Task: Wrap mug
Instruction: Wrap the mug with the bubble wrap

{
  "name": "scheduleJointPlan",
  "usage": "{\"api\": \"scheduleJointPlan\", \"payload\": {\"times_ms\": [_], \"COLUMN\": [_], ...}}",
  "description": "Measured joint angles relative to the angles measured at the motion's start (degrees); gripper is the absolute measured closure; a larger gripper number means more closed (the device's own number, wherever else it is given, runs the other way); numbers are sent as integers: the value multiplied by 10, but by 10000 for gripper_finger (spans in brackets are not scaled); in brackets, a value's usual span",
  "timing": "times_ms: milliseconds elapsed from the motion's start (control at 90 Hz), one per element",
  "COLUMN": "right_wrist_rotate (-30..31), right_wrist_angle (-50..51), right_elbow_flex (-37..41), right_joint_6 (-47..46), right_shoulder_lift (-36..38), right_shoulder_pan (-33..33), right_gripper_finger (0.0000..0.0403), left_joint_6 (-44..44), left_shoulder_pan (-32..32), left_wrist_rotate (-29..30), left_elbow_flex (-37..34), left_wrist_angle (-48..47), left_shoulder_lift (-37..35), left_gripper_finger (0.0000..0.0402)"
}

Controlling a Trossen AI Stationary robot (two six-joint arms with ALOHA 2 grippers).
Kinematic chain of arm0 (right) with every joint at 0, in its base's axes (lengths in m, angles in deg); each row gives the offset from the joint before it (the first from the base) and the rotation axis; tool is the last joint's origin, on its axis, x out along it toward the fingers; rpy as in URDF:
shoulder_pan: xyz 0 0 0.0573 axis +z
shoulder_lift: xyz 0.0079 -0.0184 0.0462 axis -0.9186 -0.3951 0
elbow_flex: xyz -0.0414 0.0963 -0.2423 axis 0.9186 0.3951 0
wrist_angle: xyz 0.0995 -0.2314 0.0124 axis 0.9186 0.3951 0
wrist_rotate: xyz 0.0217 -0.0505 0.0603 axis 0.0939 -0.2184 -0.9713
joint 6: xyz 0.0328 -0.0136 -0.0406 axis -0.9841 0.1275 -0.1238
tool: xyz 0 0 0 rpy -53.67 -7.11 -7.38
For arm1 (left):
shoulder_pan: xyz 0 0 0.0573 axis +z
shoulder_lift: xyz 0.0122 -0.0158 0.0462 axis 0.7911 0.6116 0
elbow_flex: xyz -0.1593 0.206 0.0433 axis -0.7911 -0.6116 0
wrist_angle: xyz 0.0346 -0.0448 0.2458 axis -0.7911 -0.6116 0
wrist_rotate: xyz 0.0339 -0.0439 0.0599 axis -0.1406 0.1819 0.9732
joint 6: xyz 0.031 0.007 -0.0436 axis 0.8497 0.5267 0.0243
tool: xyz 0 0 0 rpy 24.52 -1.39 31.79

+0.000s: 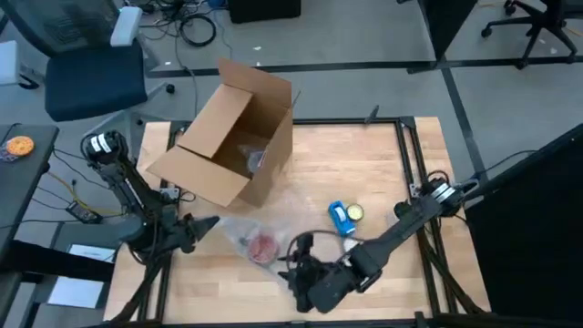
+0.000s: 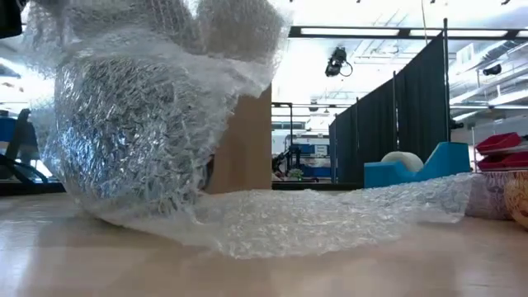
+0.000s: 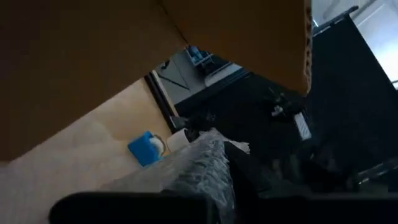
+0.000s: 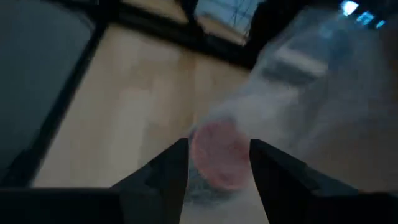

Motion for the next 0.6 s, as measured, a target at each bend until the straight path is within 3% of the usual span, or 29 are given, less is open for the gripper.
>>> {"api": "scheduleJointPlan", "payload": {"times_ms": [167,244,467,600], "right_wrist_rotate": [101,117,-1,-39], "right_wrist_angle": [-5,-18,-69,-67], "right_elbow_flex": [0,0,0,0], "right_joint_6": [37,45,48,46], "right_shoulder_lift": [-45,-47,-46,-46], "right_shoulder_pan": [-53,-83,-152,-174], "right_gripper_finger": [260,261,262,261], "left_joint_6": [-30,-45,-59,-59], "left_shoulder_pan": [-8,-18,-35,-34], "left_wrist_rotate": [-6,-11,-14,-47], "left_elbow_flex": [0,0,0,0], "left_wrist_angle": [0,0,-2,-2], "left_shoulder_lift": [0,0,0,0], "left_gripper_finger": [401,401,401,401]}}
